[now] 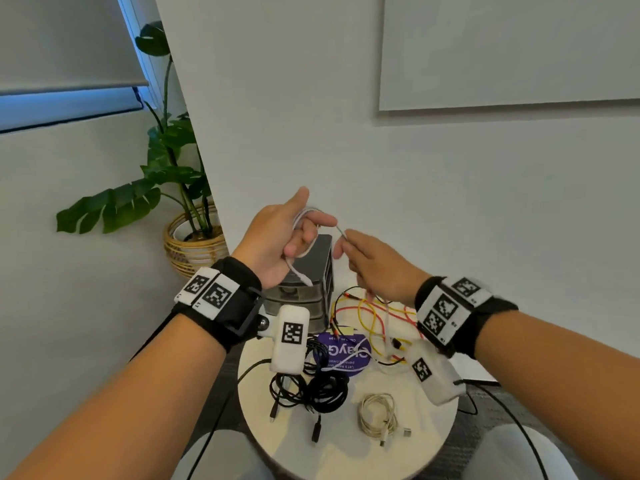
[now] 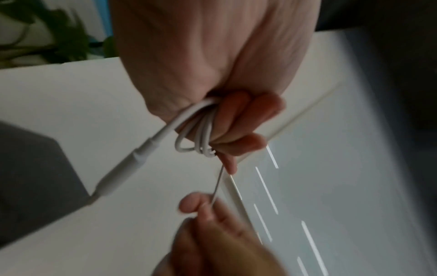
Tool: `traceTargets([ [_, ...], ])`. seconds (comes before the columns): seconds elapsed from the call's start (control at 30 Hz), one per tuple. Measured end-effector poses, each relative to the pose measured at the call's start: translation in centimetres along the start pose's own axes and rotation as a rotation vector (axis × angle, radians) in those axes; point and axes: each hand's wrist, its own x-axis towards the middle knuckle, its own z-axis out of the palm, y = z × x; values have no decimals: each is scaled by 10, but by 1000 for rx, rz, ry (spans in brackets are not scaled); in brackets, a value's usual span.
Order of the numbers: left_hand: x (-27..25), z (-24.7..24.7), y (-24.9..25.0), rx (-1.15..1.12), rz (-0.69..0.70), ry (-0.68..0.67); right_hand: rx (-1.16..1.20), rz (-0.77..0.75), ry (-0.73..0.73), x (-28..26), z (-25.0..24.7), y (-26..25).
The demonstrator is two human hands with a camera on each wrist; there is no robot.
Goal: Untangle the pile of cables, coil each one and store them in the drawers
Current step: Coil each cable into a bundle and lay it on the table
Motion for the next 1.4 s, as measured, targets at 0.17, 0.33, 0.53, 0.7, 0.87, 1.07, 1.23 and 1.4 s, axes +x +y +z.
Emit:
traceTargets([
  [0.17, -6, -4, -2, -231, 61, 13, -451, -95, -186, -16, 17, 21],
  [0.33, -10, 3, -12, 82, 145, 133, -742, -305, -247, -22, 14, -14],
  [0.53, -20, 8, -20, 611, 225, 102, -913, -547, -109, -15, -27, -77],
  [0.7, -34, 23, -3, 285, 165, -122, -657, -519, 67, -10, -51, -89],
  [0.87, -32, 13, -2, -154, 18, -221, -387, -460, 24, -12, -46, -90],
  [1.07, -35, 21, -22, -13, 62, 138, -75, -259, 240, -14, -22, -62],
  [1.23, -31, 23, -42, 20, 23, 216, 175, 24, 376, -16, 7, -42],
  [1.4, -30, 15, -49, 200, 10, 217, 154, 153, 98, -23, -9, -39],
])
